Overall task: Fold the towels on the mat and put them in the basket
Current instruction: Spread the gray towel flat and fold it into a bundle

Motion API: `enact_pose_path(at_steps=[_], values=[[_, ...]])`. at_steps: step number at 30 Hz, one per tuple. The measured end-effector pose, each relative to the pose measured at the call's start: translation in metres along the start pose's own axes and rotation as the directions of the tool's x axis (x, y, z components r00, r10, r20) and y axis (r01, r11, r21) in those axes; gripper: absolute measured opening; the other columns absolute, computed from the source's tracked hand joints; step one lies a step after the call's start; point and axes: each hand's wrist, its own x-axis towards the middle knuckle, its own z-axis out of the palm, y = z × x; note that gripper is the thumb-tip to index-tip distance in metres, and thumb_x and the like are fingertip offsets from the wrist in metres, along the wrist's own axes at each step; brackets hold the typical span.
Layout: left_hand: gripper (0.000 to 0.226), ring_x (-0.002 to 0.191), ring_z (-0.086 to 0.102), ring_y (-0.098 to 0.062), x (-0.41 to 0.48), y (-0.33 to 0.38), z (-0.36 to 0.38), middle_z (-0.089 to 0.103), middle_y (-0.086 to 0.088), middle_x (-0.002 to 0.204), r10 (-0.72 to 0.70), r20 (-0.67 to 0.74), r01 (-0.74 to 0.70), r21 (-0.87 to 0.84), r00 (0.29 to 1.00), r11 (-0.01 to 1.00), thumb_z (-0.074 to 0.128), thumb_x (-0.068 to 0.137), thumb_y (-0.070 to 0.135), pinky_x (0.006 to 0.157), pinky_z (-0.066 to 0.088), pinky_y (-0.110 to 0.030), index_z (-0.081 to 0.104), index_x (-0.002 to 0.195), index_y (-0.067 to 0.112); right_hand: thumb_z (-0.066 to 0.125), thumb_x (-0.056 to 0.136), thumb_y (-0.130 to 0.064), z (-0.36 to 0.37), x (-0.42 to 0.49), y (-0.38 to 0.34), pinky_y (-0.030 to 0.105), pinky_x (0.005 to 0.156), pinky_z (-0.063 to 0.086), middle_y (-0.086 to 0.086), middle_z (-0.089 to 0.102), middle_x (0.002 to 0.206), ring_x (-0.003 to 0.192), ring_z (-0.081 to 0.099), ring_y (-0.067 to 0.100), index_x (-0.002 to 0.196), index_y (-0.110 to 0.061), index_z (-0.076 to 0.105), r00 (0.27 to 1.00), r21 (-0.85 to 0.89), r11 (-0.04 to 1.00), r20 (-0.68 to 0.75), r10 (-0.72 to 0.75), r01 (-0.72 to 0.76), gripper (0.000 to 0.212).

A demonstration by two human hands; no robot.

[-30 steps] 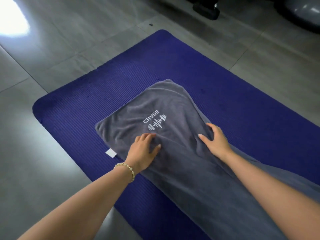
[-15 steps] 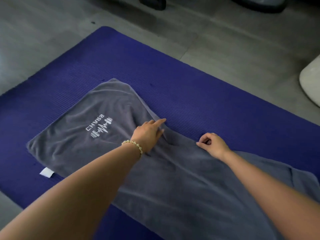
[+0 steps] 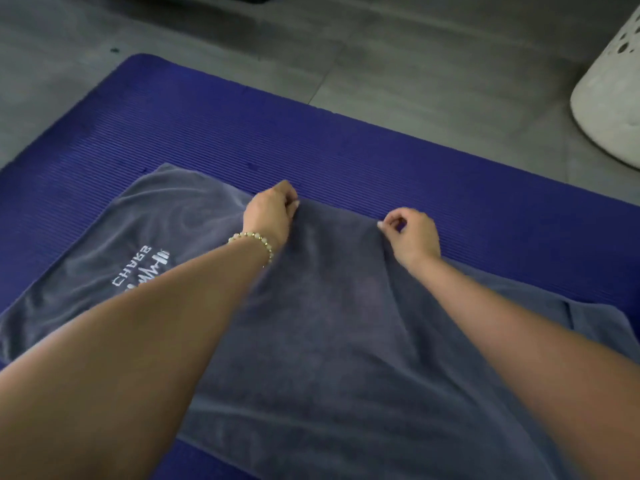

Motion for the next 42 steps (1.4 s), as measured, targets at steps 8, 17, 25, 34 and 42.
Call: enact_pose_path(at_steps=[8, 17, 25, 34, 42], values=[[0.061, 0.137, 0.035, -0.028, -0.042, -0.016, 0.025, 0.036, -0.007, 0.151, -0.018, 0.340, -0.073, 0.254, 0.940, 0.964, 0.050, 0.095, 0.035, 0.109, 0.034, -0.044, 0.026, 0.149, 0.017, 0.065, 0.090, -0.020, 0.001, -0.019, 0.021, 0.032, 0.103, 0.042, 0.001, 0.054, 0.133, 0.123, 0.052, 0.016, 0.130, -0.016, 0.053, 0.960, 0.047, 0.995, 0.269, 0.071, -0.087, 0.043], [0.063, 0.147, 0.014, -0.020, -0.154, 0.012, 0.070, 0.015, 0.001, 0.160, 0.228, 0.426, -0.332, 0.185, 0.875, 0.925, 0.037, 0.098, 0.045, 0.118, 0.011, -0.033, 0.019, 0.151, 0.019, 0.064, 0.090, -0.024, -0.095, -0.115, 0.098, 0.040, 0.110, 0.038, -0.001, 0.042, 0.146, 0.133, 0.043, 0.019, 0.139, -0.020, 0.046, 0.957, -0.130, 0.990, 0.279, 0.081, -0.046, 0.053], [0.058, 0.148, 0.006, -0.019, -0.257, 0.094, 0.129, 0.009, 0.002, 0.160, 0.422, 0.625, -0.577, 0.057, 0.657, 0.815, 0.036, 0.100, 0.042, 0.120, 0.004, -0.037, 0.016, 0.152, 0.024, 0.074, 0.082, -0.021, -0.182, -0.246, 0.179, 0.033, 0.104, 0.037, 0.014, 0.047, 0.136, 0.124, 0.050, 0.029, 0.135, -0.009, 0.048, 0.893, -0.140, 0.898, 0.121, 0.433, -0.417, 0.061], [0.065, 0.145, -0.020, -0.029, -0.304, 0.128, 0.161, -0.022, -0.005, 0.158, 0.314, 0.747, -0.667, 0.225, 0.586, 0.710, 0.024, 0.098, 0.057, 0.118, -0.008, -0.050, -0.005, 0.152, 0.035, 0.084, 0.070, -0.020, -0.191, -0.370, 0.248, 0.035, 0.088, 0.046, 0.016, 0.053, 0.117, 0.095, 0.052, 0.022, 0.123, -0.001, 0.050, 0.594, 0.211, 0.604, -0.115, 0.796, -0.769, 0.065], [0.065, 0.146, -0.018, -0.027, -0.306, 0.138, 0.153, -0.020, -0.003, 0.159, 0.241, 0.775, -0.618, 0.232, 0.584, 0.751, 0.025, 0.097, 0.059, 0.119, -0.005, -0.047, -0.001, 0.152, 0.036, 0.070, 0.086, -0.018, -0.187, -0.393, 0.243, 0.024, 0.066, 0.044, 0.002, 0.058, 0.077, 0.073, 0.055, 0.016, 0.083, -0.008, 0.058, 0.739, 0.205, 0.717, 0.052, 0.671, -0.666, 0.016]])
